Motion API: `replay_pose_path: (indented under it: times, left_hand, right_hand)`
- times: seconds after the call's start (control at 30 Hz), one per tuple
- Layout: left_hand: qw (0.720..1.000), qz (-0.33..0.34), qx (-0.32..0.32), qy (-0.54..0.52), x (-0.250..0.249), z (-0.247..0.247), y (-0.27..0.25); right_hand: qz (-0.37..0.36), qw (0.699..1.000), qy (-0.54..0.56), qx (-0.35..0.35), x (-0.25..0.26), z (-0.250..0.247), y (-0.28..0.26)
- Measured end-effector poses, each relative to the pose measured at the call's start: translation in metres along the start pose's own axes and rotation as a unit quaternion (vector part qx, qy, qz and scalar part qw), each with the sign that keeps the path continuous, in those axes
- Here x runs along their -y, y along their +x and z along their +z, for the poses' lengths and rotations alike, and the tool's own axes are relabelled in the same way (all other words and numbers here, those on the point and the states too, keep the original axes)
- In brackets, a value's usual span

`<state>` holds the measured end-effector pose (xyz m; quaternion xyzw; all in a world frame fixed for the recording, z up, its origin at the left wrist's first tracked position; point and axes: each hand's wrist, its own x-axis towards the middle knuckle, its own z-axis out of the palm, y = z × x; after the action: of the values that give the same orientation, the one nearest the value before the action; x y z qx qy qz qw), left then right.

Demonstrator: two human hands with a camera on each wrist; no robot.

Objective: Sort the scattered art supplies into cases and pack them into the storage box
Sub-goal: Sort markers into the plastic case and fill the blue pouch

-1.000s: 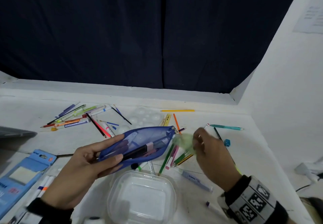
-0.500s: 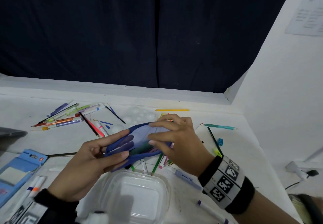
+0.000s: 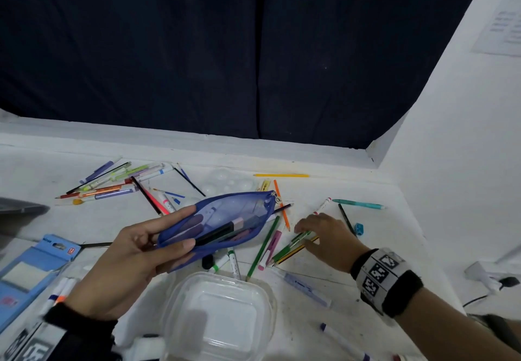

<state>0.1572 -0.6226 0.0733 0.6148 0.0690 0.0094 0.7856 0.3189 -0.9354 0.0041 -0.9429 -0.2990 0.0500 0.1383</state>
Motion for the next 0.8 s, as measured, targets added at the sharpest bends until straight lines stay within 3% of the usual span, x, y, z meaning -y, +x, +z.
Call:
replay_pose_path:
  times: [0.2,0.47,0.57,0.67,0.73,0.8]
  left_hand:
    - [1.0,0.0,-0.004,0.008,0.002,0.001,0.0]
    - [0.999,0.004,0.005,0.037,0.004,0.0,-0.003]
    - [0.999,0.001,0.007,0.031,0.006,0.002,-0.003]
    - [0.999,0.002,-0.005,0.034,0.007,0.003,-0.002]
    - [0.999,0.005,-0.013,0.031,0.008,0.003,-0.001]
    - [0.999,0.009,-0.015,0.033,0.008,0.005,0.001]
  right_hand:
    - [-0.035,0.991,-0.114,0.059,0.009,0.012,0.005]
    - [-0.036,0.989,-0.121,0.072,0.011,0.008,0.006]
    - [-0.028,0.995,-0.094,0.025,0.011,0.006,-0.001]
    - [0.015,0.996,-0.027,-0.082,0.009,0.001,-0.006]
    - [0.059,0.985,0.063,-0.152,0.007,-0.006,-0.007]
    - [0.058,0.967,0.126,-0.215,0.011,-0.012,-0.006]
